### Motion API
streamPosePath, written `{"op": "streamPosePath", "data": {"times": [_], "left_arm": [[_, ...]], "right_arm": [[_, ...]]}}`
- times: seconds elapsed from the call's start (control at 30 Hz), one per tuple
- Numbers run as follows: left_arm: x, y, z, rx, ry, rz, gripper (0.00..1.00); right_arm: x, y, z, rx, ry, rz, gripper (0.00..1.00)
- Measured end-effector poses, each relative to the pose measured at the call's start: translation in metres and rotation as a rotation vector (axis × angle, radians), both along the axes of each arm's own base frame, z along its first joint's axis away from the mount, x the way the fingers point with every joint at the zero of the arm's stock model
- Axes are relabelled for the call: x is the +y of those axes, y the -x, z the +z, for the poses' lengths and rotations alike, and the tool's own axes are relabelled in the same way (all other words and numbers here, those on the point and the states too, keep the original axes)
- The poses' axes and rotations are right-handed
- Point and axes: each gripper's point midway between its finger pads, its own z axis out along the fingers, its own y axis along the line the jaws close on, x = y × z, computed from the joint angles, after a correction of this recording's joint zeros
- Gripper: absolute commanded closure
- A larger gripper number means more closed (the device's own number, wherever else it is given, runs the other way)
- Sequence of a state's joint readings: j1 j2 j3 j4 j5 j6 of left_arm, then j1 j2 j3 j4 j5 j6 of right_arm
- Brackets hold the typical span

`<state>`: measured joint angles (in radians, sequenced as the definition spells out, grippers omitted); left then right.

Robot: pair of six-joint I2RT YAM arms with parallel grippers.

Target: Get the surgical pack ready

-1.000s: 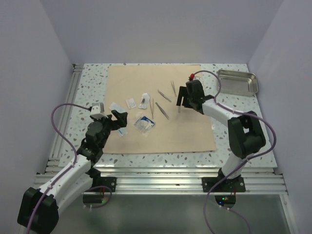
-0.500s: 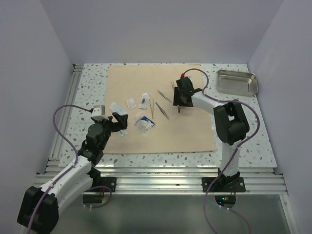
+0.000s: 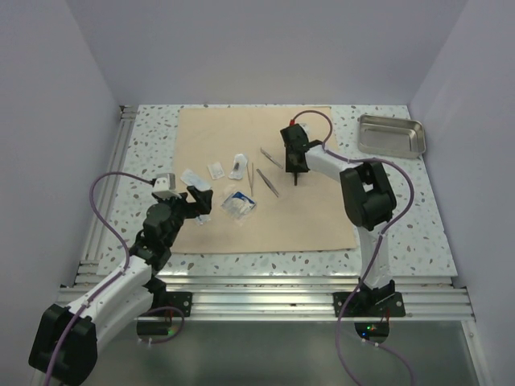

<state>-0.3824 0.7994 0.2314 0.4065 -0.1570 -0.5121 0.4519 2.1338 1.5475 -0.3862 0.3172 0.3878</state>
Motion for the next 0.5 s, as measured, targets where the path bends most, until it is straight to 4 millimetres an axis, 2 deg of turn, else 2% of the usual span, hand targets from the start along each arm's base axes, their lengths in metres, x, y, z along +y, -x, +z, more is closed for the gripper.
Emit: {"op": "streamPosePath", "data": {"times": [0.2,0.5], "left_arm": [[-0.0012,0.0004,0.0001,0.0,0.001,-0.007,0.04],[-0.0026,0.0006,0.0006,-0.002,0.003,-0.015,0.04]], "right_arm": [[0.0009,-0.0038,-0.0001,0.0,0.007,0.002,0.89],[-0.004,-0.0034,0.003,0.014,0.015,-0.007,1.0]]}}
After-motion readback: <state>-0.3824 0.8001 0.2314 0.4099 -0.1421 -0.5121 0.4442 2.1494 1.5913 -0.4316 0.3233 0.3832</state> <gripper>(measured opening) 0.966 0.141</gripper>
